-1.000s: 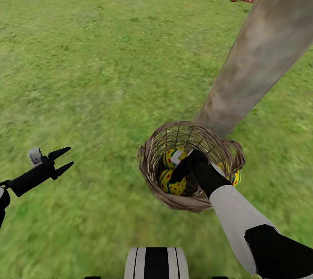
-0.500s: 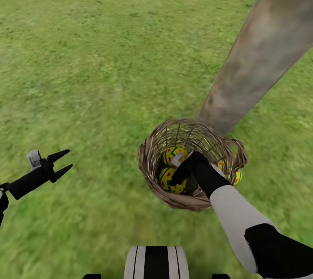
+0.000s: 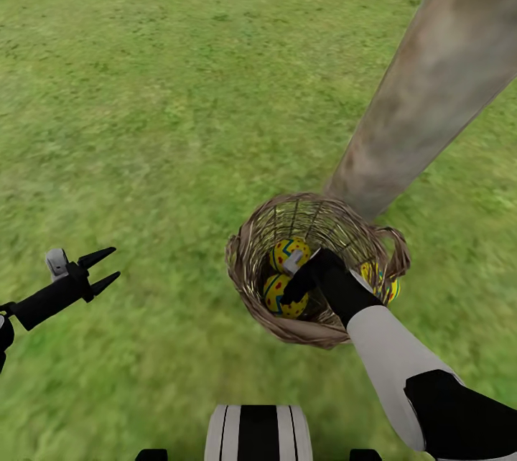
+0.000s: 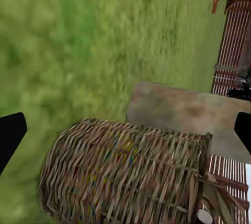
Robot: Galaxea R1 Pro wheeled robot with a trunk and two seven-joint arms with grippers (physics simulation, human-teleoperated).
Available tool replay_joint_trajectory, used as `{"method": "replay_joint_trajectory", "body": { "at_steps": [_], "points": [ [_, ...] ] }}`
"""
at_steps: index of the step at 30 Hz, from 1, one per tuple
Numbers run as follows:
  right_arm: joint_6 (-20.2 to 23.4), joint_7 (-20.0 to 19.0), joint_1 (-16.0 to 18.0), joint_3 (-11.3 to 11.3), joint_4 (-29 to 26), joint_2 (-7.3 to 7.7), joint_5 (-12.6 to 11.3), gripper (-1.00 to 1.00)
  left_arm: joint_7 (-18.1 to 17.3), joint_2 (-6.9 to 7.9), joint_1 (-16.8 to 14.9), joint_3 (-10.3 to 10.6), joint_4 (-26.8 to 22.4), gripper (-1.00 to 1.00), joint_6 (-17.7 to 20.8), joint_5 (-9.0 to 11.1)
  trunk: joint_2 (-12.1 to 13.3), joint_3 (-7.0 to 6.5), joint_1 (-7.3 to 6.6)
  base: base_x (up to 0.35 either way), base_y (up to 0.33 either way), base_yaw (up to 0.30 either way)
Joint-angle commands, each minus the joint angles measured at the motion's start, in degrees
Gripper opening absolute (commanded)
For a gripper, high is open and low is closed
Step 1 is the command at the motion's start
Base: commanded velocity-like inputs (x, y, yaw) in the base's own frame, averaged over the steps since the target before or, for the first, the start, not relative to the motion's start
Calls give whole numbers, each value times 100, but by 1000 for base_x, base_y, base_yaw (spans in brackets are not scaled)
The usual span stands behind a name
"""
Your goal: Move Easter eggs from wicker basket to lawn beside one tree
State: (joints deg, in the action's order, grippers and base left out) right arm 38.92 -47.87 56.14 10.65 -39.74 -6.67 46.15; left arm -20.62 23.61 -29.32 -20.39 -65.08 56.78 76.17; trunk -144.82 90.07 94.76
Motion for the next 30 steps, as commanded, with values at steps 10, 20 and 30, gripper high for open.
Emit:
{"method": "replay_joint_trajectory", "body": {
  "at_steps": [10,20,30],
  "points": [
    [1,49,2,-1,-3,-21,34,100,-39,-14,-4,0,-4,100,26,-39,-8,114,12,0,0,0],
    [1,50,2,-1,73,-38,26,-100,-47,-12,-4,0,-29,100,26,-38,-17,269,30,0,0,0],
    [10,50,2,-1,81,-45,17,-100,-50,-9,-4,-8,-33,100,26,-34,-20,314,35,0,0,0]
  ]
}}
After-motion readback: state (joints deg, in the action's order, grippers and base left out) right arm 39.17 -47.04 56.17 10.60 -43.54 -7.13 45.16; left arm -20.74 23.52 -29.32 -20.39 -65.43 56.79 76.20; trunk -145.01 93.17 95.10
